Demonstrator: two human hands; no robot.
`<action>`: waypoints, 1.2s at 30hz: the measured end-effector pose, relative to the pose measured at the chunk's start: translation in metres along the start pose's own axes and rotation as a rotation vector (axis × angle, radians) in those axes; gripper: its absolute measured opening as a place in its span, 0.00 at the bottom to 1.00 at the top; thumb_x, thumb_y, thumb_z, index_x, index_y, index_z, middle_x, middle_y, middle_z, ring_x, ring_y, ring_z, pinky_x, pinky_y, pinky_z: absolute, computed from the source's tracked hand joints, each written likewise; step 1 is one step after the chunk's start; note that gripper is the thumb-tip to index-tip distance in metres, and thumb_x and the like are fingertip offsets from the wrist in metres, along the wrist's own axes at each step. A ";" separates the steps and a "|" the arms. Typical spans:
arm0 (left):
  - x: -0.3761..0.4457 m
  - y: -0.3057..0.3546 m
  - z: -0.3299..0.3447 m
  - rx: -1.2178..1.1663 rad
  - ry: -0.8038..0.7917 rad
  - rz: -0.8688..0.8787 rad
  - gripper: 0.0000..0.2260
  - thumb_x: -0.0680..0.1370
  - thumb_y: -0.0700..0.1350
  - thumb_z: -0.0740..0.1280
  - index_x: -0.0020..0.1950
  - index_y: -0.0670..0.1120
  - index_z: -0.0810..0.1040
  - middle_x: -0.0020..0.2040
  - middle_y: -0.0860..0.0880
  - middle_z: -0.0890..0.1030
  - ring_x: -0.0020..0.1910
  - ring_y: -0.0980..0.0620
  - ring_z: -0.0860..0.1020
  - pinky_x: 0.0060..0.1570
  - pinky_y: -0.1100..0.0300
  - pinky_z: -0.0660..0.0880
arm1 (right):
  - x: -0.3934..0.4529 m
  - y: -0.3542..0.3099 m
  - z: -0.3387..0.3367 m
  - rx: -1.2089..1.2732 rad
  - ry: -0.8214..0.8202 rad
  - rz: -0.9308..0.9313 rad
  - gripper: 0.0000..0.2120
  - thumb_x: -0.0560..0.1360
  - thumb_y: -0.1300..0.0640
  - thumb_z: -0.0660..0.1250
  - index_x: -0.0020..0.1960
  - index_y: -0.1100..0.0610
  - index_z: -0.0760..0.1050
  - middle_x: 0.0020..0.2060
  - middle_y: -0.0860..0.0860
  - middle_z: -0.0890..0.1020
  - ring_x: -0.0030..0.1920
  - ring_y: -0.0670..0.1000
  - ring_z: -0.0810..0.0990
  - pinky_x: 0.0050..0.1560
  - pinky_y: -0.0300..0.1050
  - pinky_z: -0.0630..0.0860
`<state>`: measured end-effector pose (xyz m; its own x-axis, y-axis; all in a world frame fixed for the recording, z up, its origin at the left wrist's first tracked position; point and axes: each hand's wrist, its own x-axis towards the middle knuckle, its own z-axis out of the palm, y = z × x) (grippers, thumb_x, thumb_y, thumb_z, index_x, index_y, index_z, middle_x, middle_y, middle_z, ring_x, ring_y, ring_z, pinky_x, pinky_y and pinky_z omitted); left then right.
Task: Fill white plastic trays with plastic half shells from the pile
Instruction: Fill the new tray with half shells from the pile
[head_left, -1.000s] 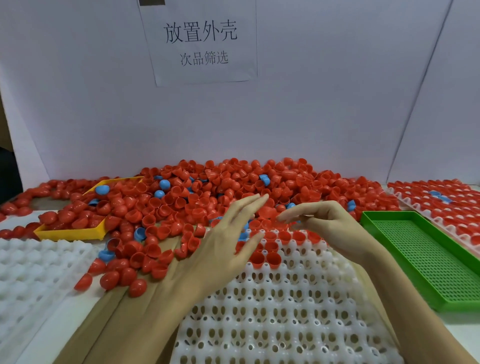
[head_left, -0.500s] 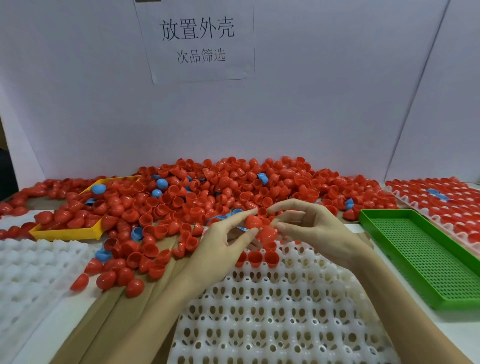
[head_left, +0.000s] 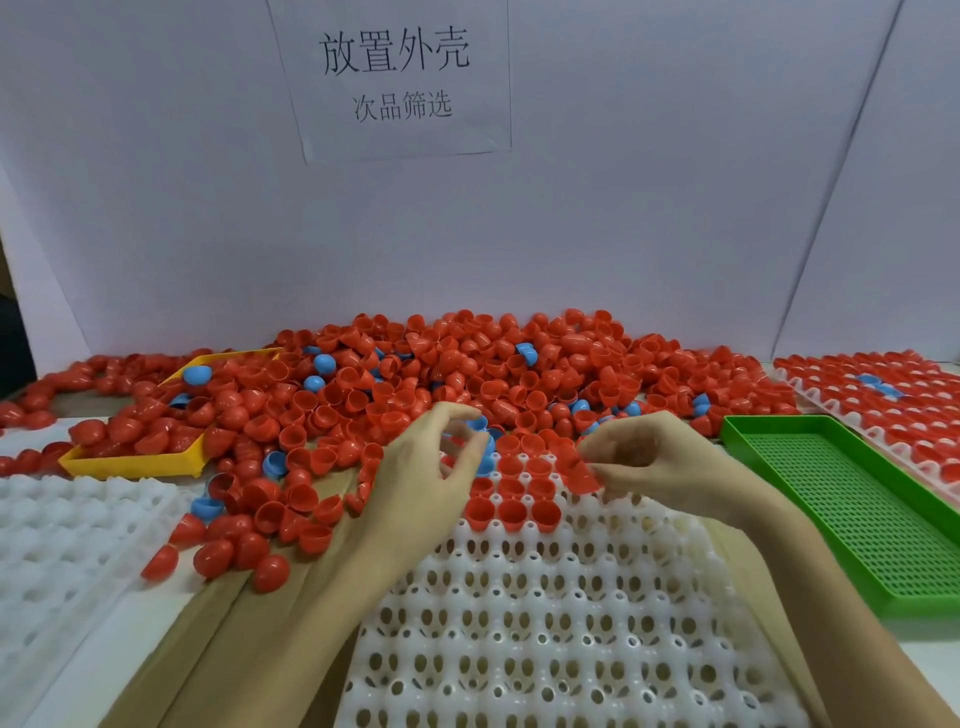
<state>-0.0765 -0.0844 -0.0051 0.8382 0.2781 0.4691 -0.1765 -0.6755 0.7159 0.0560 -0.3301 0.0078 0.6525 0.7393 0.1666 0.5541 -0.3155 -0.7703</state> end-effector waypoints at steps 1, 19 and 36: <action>0.003 -0.004 -0.003 0.030 0.034 -0.012 0.08 0.83 0.48 0.67 0.62 0.51 0.79 0.53 0.59 0.81 0.51 0.66 0.79 0.47 0.73 0.75 | -0.001 0.002 -0.002 -0.091 -0.008 0.010 0.04 0.78 0.57 0.75 0.52 0.50 0.87 0.42 0.46 0.88 0.41 0.49 0.86 0.45 0.43 0.83; 0.018 -0.074 -0.023 0.472 -0.093 -0.120 0.17 0.85 0.38 0.59 0.74 0.45 0.74 0.72 0.48 0.75 0.71 0.48 0.72 0.69 0.52 0.72 | 0.008 0.014 0.017 -0.348 -0.025 0.031 0.07 0.77 0.50 0.77 0.45 0.38 0.83 0.36 0.37 0.84 0.34 0.41 0.81 0.35 0.33 0.75; 0.022 -0.096 -0.032 0.514 -0.046 -0.153 0.03 0.82 0.41 0.67 0.54 0.45 0.80 0.52 0.50 0.74 0.57 0.48 0.73 0.54 0.60 0.68 | -0.005 0.047 -0.020 0.039 0.645 0.111 0.11 0.84 0.64 0.65 0.53 0.55 0.85 0.37 0.52 0.85 0.34 0.43 0.80 0.37 0.36 0.76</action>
<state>-0.0575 0.0084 -0.0476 0.8581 0.3775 0.3481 0.2155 -0.8800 0.4232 0.0893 -0.3600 -0.0174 0.8908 0.1948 0.4106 0.4539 -0.3386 -0.8242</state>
